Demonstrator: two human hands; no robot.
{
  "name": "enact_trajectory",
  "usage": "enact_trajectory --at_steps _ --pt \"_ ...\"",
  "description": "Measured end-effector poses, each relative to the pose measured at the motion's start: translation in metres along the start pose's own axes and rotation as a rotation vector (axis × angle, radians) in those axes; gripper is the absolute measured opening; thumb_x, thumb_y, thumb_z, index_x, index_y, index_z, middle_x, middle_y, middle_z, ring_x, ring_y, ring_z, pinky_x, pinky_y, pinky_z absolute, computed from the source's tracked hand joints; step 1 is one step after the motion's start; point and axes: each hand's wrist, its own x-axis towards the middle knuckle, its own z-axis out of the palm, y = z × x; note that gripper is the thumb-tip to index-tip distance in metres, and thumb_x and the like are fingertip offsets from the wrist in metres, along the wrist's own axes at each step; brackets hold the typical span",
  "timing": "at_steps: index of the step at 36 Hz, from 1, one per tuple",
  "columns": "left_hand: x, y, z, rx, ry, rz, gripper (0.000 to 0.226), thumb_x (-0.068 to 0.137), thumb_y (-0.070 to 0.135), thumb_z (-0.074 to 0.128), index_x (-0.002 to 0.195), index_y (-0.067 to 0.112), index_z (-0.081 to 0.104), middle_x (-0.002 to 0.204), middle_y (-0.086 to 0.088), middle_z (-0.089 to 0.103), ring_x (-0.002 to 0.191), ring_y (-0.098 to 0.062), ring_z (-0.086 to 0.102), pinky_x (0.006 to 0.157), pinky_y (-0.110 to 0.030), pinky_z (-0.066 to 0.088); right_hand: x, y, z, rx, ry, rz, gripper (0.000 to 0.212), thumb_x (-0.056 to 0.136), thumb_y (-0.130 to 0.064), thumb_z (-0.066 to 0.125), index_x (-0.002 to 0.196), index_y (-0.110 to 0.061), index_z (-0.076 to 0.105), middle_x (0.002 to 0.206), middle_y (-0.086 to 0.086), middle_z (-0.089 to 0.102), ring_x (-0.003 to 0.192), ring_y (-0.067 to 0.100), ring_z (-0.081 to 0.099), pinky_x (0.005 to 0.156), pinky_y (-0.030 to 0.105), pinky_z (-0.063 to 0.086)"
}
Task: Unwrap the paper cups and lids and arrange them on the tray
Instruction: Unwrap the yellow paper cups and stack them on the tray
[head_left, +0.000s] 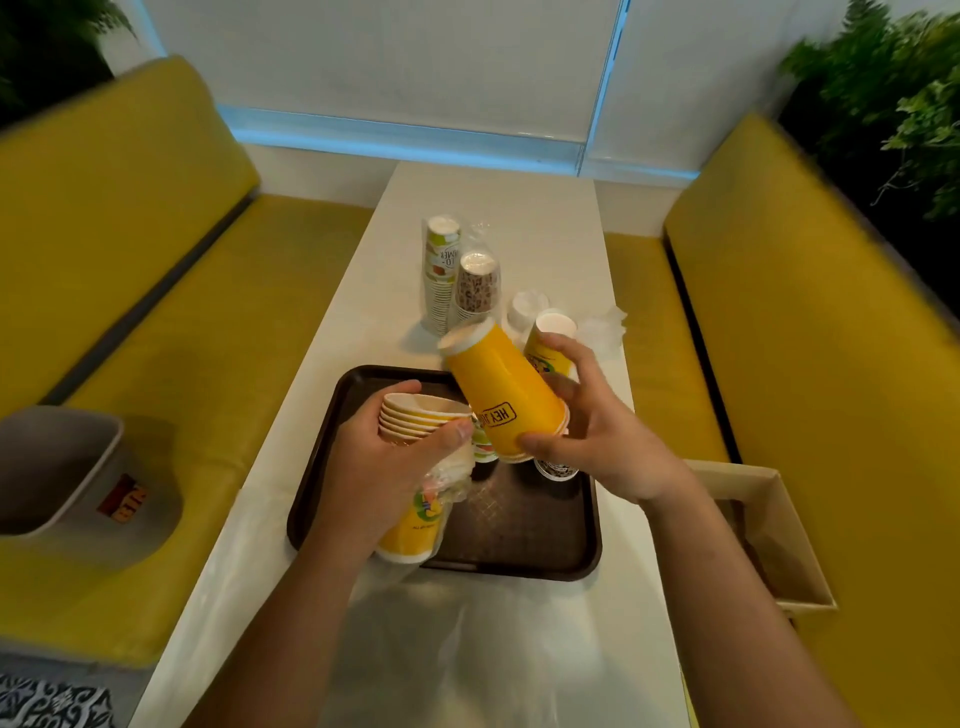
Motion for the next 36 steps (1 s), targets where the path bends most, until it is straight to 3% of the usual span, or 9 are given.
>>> enact_trajectory --at_steps 2,5,9,14,20,25,29,33,36 --pt "0.001 0.001 0.001 -0.016 0.005 -0.001 0.079 0.059 0.065 0.082 0.132 0.043 0.06 0.113 0.016 0.07 0.102 -0.01 0.07 0.082 -0.03 0.06 0.002 -0.002 0.004 -0.193 -0.05 0.003 0.1 0.085 -0.016 0.088 0.154 -0.051 0.026 0.148 -0.009 0.051 0.128 0.012 0.061 0.1 0.037 0.058" --pt "0.001 0.003 0.003 -0.04 0.026 -0.006 0.079 0.058 0.066 0.083 0.131 0.044 0.061 0.114 0.015 0.07 0.103 -0.01 0.07 0.082 -0.03 0.06 0.009 -0.006 0.01 -0.3 0.021 -0.02 0.09 0.08 -0.024 0.09 0.152 -0.042 0.038 0.136 -0.012 0.059 0.122 0.009 0.062 0.1 0.038 0.057" --pt "0.001 0.004 0.001 -0.026 0.037 0.003 0.081 0.059 0.066 0.08 0.134 0.041 0.061 0.115 0.015 0.07 0.103 -0.011 0.07 0.08 -0.027 0.059 0.025 -0.019 0.006 -0.176 0.332 -0.119 0.082 0.074 -0.026 0.091 0.142 -0.033 0.047 0.127 -0.004 0.064 0.115 0.017 0.065 0.092 0.041 0.061" --pt "-0.002 0.005 -0.001 -0.014 0.016 -0.011 0.078 0.059 0.067 0.077 0.132 0.045 0.059 0.111 0.019 0.067 0.099 -0.007 0.068 0.071 -0.017 0.054 0.052 -0.028 -0.008 -0.222 0.68 -0.226 0.083 0.082 -0.022 0.089 0.149 -0.027 0.04 0.136 -0.007 0.057 0.117 0.006 0.06 0.089 0.021 0.054" --pt "-0.001 0.005 -0.002 -0.002 0.007 -0.013 0.078 0.057 0.068 0.076 0.129 0.046 0.057 0.11 0.02 0.066 0.098 -0.008 0.068 0.07 -0.017 0.053 0.074 -0.01 -0.015 -0.374 0.784 -0.142 0.088 0.084 -0.032 0.088 0.154 -0.022 0.035 0.145 0.001 0.055 0.125 0.017 0.056 0.099 0.034 0.052" --pt "-0.001 0.003 -0.002 0.012 -0.015 -0.025 0.084 0.057 0.07 0.077 0.134 0.044 0.058 0.114 0.018 0.066 0.102 -0.01 0.068 0.078 -0.024 0.057 0.083 0.02 -0.016 -0.5 0.704 0.09 0.09 0.08 -0.046 0.088 0.148 -0.022 0.033 0.137 0.006 0.06 0.119 0.028 0.063 0.1 0.051 0.055" --pt "0.0 0.003 -0.001 0.036 -0.054 -0.039 0.089 0.057 0.068 0.079 0.139 0.041 0.055 0.114 0.019 0.065 0.101 -0.009 0.067 0.077 -0.021 0.056 0.078 0.036 -0.009 -0.514 0.783 0.153 0.097 0.076 -0.047 0.089 0.15 -0.021 0.033 0.152 0.007 0.048 0.139 0.031 0.047 0.116 0.055 0.042" --pt "0.002 0.001 0.001 0.102 -0.09 -0.045 0.096 0.054 0.071 0.079 0.142 0.042 0.052 0.115 0.022 0.062 0.103 -0.007 0.064 0.078 -0.022 0.054 0.054 0.016 0.024 -0.487 0.965 -0.182 0.053 0.087 -0.036 0.078 0.13 -0.017 0.053 0.147 0.006 0.046 0.139 0.024 0.04 0.111 0.034 0.038" --pt "0.003 -0.001 0.003 0.11 -0.123 -0.051 0.099 0.053 0.07 0.084 0.143 0.04 0.054 0.116 0.018 0.067 0.106 -0.008 0.066 0.089 -0.031 0.057 0.034 -0.003 0.047 -0.472 0.616 -0.411 0.022 0.094 -0.033 0.072 0.109 -0.019 0.066 0.129 -0.001 0.056 0.128 0.02 0.05 0.102 0.032 0.045"
